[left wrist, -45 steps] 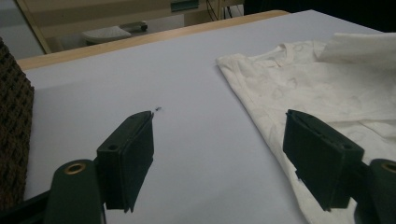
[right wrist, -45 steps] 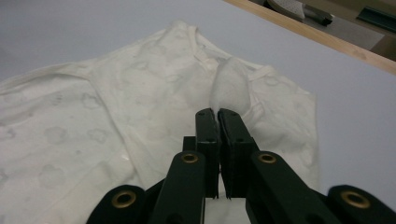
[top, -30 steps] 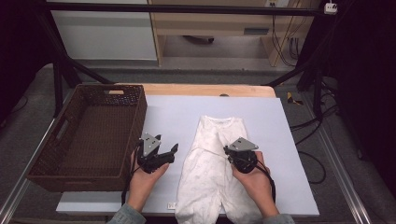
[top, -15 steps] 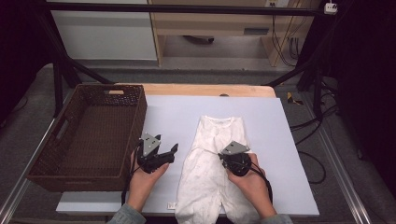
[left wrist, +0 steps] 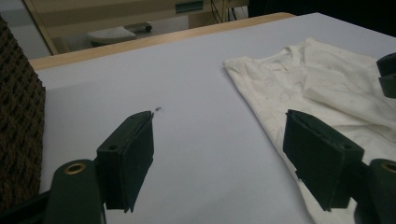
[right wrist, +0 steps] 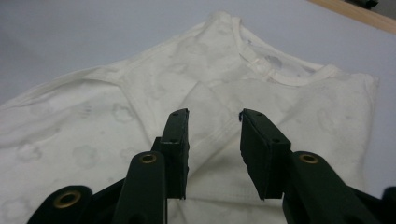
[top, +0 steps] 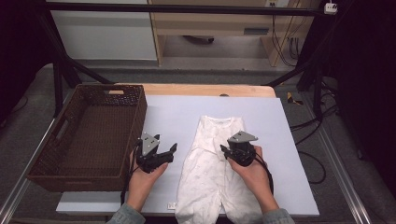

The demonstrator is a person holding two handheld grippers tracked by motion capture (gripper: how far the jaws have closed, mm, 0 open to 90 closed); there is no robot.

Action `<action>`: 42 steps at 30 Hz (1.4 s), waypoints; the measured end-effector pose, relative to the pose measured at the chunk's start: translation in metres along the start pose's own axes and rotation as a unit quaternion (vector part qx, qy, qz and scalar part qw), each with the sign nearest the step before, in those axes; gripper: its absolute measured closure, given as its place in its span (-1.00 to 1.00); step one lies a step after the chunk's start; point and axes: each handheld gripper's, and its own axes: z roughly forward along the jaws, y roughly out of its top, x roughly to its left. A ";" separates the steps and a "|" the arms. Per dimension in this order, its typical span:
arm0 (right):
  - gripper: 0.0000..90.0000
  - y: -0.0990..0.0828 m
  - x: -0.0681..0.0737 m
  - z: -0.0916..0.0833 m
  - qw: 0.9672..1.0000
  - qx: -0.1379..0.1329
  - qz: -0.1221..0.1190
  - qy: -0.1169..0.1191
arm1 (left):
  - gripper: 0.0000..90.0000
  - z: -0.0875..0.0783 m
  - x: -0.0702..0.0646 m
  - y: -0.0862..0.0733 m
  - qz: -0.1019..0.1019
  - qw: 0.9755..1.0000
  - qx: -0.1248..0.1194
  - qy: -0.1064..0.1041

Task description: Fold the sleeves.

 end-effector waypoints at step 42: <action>0.37 0.026 0.021 0.023 0.996 -0.015 0.023 0.083 | -0.44 -0.004 0.003 0.003 -0.005 1.000 -0.008 0.004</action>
